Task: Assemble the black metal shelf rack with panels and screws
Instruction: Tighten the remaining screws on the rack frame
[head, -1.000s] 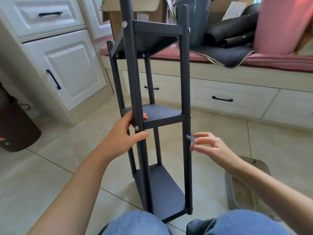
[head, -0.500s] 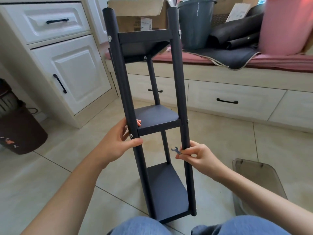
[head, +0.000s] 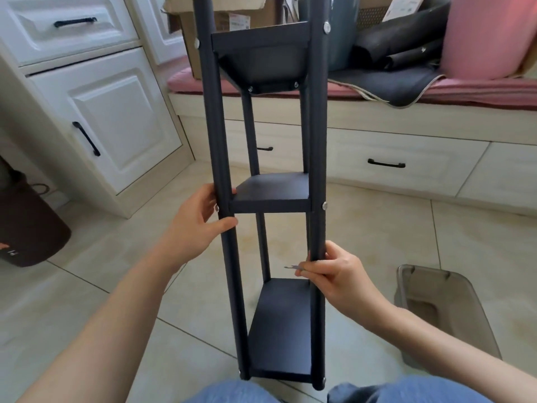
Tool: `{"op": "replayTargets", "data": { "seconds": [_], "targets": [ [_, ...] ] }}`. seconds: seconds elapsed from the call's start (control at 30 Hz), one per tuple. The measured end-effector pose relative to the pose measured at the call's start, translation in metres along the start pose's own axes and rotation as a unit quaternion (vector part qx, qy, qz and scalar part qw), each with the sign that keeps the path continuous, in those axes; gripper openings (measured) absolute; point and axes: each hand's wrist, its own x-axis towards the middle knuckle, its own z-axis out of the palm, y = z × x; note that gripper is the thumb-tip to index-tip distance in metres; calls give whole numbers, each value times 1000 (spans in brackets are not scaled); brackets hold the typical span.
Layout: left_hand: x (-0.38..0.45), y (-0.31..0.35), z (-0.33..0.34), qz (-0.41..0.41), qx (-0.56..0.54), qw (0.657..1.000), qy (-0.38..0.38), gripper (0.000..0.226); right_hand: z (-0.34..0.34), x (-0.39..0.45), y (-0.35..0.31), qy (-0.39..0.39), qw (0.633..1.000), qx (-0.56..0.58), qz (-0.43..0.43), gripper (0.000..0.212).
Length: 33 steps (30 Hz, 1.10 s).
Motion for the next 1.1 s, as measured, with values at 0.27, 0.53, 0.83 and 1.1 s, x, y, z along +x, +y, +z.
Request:
{"op": "replayTargets", "data": {
  "seconds": [0.27, 0.53, 0.83, 1.1],
  "targets": [
    [-18, 45, 18, 162, 108, 935, 298, 62, 7, 1, -6, -13, 1000, -14, -25, 8],
    [1, 70, 70, 44, 52, 997, 30, 35, 21, -2, -16, -40, 998, 4, -39, 7],
    [5, 55, 51, 38, 52, 997, 35, 34, 12, 1, -20, -85, 989, 119, -6, 10],
    [7, 47, 30, 44, -4, 999, 13, 26, -4, 25, -14, 3, 981, 151, 125, 21]
  ]
}}
